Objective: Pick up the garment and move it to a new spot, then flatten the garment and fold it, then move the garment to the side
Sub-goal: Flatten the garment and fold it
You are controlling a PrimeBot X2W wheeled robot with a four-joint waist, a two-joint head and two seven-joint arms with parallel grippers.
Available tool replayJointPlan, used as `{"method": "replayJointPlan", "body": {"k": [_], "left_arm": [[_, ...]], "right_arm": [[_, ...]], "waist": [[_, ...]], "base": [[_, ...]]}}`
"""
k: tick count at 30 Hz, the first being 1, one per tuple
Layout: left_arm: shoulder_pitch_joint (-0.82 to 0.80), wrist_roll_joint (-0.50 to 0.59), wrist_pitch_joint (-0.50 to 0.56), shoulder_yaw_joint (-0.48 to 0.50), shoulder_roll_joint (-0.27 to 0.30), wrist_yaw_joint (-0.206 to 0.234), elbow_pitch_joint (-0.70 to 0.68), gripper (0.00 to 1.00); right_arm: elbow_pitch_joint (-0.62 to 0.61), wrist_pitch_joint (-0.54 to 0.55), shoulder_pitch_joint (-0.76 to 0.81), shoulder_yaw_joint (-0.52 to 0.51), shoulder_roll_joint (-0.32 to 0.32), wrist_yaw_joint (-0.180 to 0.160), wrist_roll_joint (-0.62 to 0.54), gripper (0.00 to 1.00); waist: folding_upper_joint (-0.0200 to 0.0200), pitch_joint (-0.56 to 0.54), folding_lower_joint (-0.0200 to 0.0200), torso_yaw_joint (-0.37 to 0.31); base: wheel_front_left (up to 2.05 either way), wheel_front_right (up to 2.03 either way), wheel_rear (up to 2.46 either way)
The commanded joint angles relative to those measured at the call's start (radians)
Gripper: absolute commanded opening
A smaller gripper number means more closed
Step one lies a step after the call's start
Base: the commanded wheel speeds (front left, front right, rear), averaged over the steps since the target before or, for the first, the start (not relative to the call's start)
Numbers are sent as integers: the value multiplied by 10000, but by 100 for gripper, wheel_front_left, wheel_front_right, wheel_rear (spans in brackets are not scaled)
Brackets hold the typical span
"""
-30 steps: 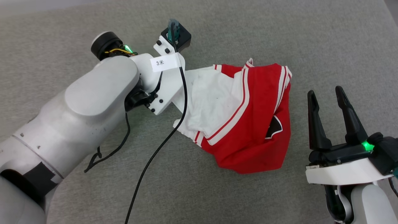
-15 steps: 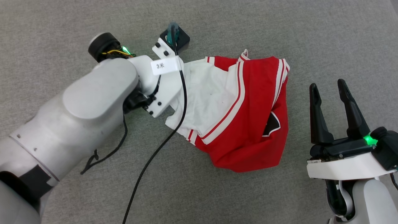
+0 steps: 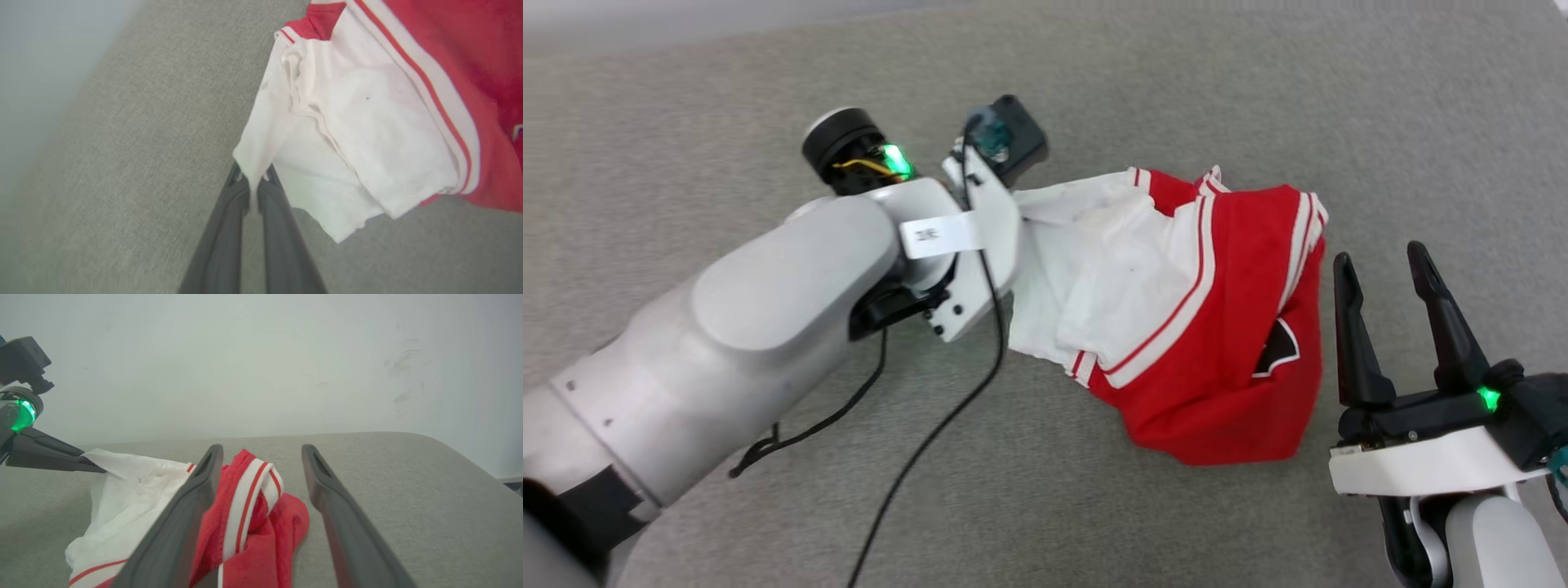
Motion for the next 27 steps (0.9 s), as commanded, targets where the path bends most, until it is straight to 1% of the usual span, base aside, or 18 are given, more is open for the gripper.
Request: {"method": "replayJointPlan", "body": {"k": [1, 6, 10, 11, 12, 14, 17, 22, 24, 26, 27], "left_arm": [[283, -160, -268, 9, 337, -6, -135, 0], [732, -537, -603, 145, 1135, 8, -49, 0], [1200, -967, -705, 328, 1695, 194, 247, 0], [1309, -1048, -721, 379, 1838, 268, 368, 0], [1708, -1438, -692, 506, 2170, 341, 846, 0], [1953, -1621, -673, 508, 2332, 389, 1185, 0], [2382, -1980, -750, 632, 2516, 445, 1681, 0], [3002, -2402, -816, 703, 2599, 475, 2440, 0], [3101, -2404, -888, 680, 2561, 459, 2579, 0], [3245, -2482, -1092, 723, 2368, 425, 2770, 0], [3249, -2497, -1309, 782, 2259, 454, 2846, 13]], "right_arm": [[16, -31, 180, -41, 13, -7, -93, 100], [36, -31, 356, -92, 11, -7, -249, 100], [43, -31, 451, -94, 11, -7, -308, 100], [35, -31, 467, -79, 11, -7, -325, 100], [32, -31, 471, -73, 11, -7, -339, 100], [37, -31, 444, -62, 11, -7, -340, 100], [56, -31, 448, -89, 11, -7, -374, 100], [68, -31, 475, -141, 11, -7, -449, 100], [65, -31, 483, -150, 11, -7, -448, 100], [76, -31, 499, -192, 11, -7, -484, 100], [86, -31, 500, -198, 11, -7, -522, 100]], "waist": [[0, -505, 0, 552], [0, -834, 0, 1060], [0, -948, 0, 1326], [0, -953, 0, 1366], [0, -931, 0, 1450], [0, -899, 0, 1464], [0, -856, 0, 1450], [0, -796, 0, 1416], [0, -794, 0, 1418], [0, -812, 0, 1452], [0, -839, 0, 1478]], "base": [[0, 0, 0], [0, 0, 0], [0, 0, 0], [0, 0, 0], [0, 0, 0], [0, 0, 0], [0, 0, 0], [0, 0, 0], [0, 0, 0], [0, 0, 0], [0, 0, 0]]}}
